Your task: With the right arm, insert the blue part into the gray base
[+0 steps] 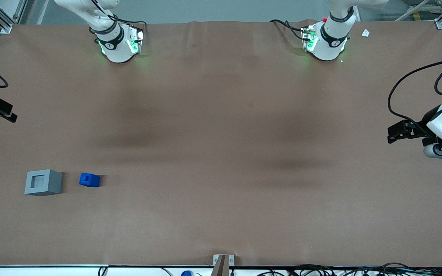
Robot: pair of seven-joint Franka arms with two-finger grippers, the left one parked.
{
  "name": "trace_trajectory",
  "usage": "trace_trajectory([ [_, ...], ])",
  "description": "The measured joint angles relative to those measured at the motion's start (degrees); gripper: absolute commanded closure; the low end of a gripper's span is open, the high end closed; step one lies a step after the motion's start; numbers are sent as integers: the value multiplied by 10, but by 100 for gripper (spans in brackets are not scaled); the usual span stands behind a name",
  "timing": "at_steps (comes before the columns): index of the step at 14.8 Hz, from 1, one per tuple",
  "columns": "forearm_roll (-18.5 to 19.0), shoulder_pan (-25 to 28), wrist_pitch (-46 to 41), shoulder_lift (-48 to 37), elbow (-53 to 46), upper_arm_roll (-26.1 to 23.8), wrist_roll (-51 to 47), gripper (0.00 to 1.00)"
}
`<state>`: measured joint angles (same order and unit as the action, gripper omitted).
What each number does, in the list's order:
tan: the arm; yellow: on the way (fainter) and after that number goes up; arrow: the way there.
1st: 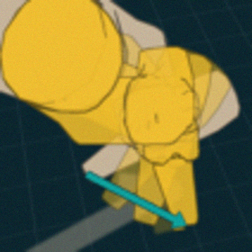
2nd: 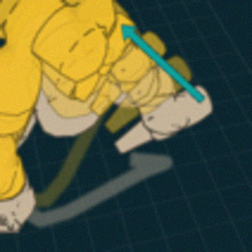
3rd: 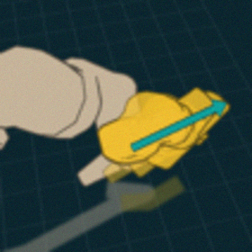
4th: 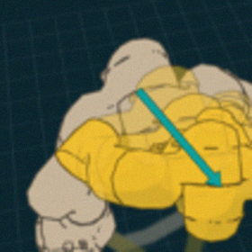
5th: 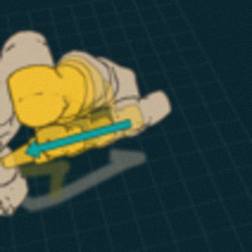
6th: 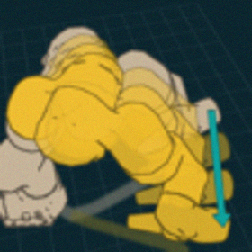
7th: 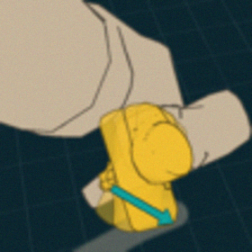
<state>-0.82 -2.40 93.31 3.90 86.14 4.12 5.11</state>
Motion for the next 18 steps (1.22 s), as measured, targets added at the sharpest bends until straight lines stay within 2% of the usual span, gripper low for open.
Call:
trace_trajectory([
  [7,0,-1,0,0,0,2,0,0],
  [10,0,-3,27,18,8,4,0,0],
  [18,0,-17,166,179,22,5,0,0],
])
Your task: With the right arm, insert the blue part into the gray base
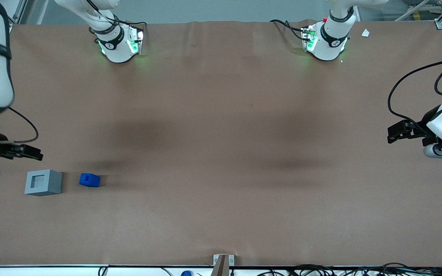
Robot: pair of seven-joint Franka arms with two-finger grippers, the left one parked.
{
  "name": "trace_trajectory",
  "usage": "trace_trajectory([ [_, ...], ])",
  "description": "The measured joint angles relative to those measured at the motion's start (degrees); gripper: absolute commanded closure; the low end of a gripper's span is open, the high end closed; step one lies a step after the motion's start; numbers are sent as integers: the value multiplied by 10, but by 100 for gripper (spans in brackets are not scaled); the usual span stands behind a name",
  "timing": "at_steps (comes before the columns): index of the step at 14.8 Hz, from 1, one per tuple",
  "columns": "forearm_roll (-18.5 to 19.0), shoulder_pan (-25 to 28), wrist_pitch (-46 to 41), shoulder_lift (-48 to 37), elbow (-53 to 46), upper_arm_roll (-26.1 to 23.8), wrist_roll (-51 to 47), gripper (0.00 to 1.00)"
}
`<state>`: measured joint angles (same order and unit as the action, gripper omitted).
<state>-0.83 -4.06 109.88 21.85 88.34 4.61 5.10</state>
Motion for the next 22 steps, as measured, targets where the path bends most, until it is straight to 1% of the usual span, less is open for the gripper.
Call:
trace_trajectory([
  [3,0,2,80,49,16,-1,0,0],
  [7,-6,10,140,101,36,-4,-1,0],
  [10,-34,18,163,123,41,-4,-2,0],
  [16,-37,33,191,150,45,-5,-3,0],
  [17,-37,36,192,152,45,-5,-3,2],
  [18,-37,39,194,154,46,-5,-3,15],
  [20,-37,40,201,159,46,-5,-3,47],
  [21,-37,40,203,161,46,-5,-3,59],
  [22,-38,40,203,163,46,-4,-3,64],
])
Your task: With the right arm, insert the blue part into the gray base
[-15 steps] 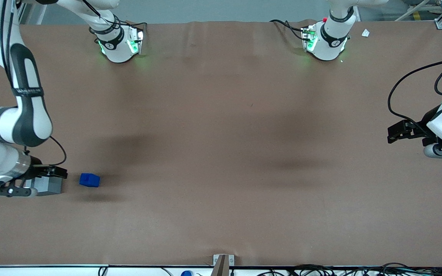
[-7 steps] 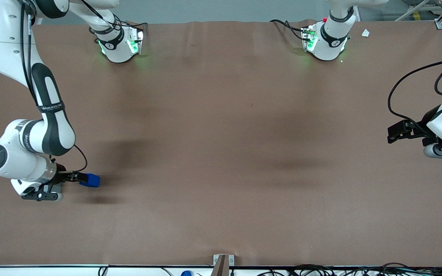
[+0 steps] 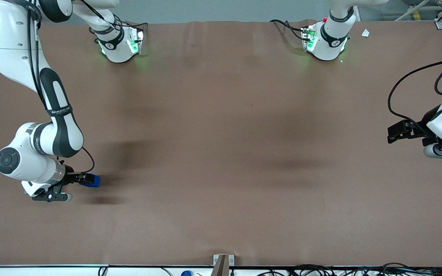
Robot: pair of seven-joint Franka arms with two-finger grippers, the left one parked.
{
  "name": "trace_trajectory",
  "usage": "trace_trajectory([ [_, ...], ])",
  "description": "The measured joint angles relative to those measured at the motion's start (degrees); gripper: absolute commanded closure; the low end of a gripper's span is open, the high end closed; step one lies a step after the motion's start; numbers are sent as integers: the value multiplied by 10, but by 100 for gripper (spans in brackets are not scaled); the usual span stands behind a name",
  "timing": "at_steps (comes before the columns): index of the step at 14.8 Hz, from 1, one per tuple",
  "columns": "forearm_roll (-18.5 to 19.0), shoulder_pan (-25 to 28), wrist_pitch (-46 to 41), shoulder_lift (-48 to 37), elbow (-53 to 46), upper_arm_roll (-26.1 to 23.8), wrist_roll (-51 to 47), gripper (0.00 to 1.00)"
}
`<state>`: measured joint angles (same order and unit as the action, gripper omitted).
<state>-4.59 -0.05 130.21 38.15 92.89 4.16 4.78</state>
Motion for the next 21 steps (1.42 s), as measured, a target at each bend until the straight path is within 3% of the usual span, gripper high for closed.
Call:
trace_trajectory([
  [3,-2,0,0,1,0,0,-1,67],
  [5,-2,0,0,2,0,0,-1,77],
  [7,-3,0,0,2,0,0,-1,96],
  [11,-3,-7,-79,0,-50,4,9,99],
  [15,-3,-48,-175,-6,-128,8,75,100],
  [21,-3,-110,-187,-5,-144,10,167,100],
])
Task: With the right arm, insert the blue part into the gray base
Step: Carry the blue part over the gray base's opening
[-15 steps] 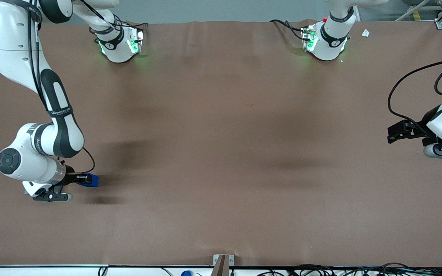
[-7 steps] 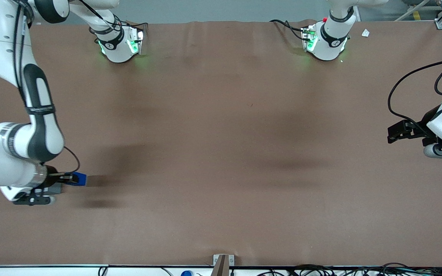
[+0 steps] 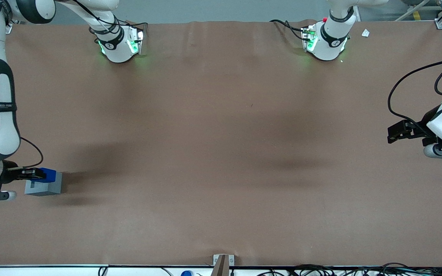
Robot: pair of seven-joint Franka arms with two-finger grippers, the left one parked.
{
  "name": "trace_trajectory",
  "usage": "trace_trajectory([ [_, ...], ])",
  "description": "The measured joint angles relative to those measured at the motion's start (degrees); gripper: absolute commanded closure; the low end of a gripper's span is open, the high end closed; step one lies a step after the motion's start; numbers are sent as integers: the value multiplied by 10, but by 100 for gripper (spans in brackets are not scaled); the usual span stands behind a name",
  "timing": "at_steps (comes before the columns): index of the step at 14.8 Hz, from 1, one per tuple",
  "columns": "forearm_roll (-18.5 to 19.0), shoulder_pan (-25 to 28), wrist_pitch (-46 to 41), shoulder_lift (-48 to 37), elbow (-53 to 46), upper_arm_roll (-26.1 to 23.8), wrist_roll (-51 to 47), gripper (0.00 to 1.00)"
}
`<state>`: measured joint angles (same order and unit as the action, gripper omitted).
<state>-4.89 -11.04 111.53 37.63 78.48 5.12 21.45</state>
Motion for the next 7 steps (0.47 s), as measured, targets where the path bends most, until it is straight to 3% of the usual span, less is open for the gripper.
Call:
trace_trajectory([
  [7,0,-22,2,5,-27,0,6,100],
])
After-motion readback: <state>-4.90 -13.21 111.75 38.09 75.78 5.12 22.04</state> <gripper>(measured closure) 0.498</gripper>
